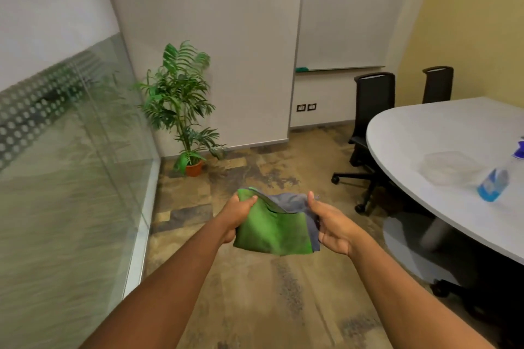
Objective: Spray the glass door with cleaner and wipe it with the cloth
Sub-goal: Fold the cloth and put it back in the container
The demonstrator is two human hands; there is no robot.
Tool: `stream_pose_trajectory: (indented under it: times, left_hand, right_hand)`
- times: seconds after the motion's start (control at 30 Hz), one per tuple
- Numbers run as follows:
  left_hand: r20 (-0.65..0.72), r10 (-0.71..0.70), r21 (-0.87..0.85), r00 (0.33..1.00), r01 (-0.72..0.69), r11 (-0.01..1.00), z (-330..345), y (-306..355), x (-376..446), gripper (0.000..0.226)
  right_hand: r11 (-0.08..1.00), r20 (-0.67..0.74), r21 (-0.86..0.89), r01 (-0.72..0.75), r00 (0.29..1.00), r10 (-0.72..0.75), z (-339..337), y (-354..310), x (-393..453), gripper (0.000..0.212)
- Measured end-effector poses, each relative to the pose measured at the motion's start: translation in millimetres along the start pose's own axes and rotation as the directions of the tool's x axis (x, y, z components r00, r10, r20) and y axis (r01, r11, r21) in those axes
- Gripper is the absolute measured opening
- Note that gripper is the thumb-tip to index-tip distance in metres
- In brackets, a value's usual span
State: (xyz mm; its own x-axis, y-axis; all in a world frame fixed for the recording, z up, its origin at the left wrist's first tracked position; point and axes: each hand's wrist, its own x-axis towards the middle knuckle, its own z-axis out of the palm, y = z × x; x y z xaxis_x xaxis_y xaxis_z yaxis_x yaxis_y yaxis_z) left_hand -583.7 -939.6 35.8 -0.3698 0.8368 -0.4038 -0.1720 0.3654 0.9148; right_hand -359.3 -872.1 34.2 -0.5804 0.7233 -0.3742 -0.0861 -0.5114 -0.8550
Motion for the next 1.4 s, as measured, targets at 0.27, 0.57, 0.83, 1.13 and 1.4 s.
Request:
stream_pose_trajectory:
  times: [0.27,0.57,0.83,1.13,1.4]
  left_hand:
    - [0.017,-0.056,0.258,0.998,0.05,0.965,19,25,81,0.039]
    - [0.129,0.078,0.233,0.989,-0.107,0.967,70,42,137,0.026]
    - [0.23,0.233,0.289,0.945,-0.295,0.911,160,79,204,0.045]
    - [0.226,0.401,0.401,0.888,-0.459,0.793,288,114,274,0.036]
    - [0.24,0.38,0.315,0.893,-0.442,0.84,381,135,347,0.012]
  right_hand:
    - [0.963,-0.137,-0.265,-0.047,0.99,0.01,-4,8,56,0.048]
    - [0.811,-0.447,-0.584,0.041,0.818,-0.363,-53,-15,93,0.016]
    - [0.97,-0.568,-0.223,0.097,0.795,-0.211,-158,-62,141,0.048]
    - [0.956,-0.662,-0.103,0.273,0.699,-0.271,-267,-133,175,0.076]
    - [0.968,-0.609,0.217,0.127,0.792,0.033,-328,-188,184,0.009]
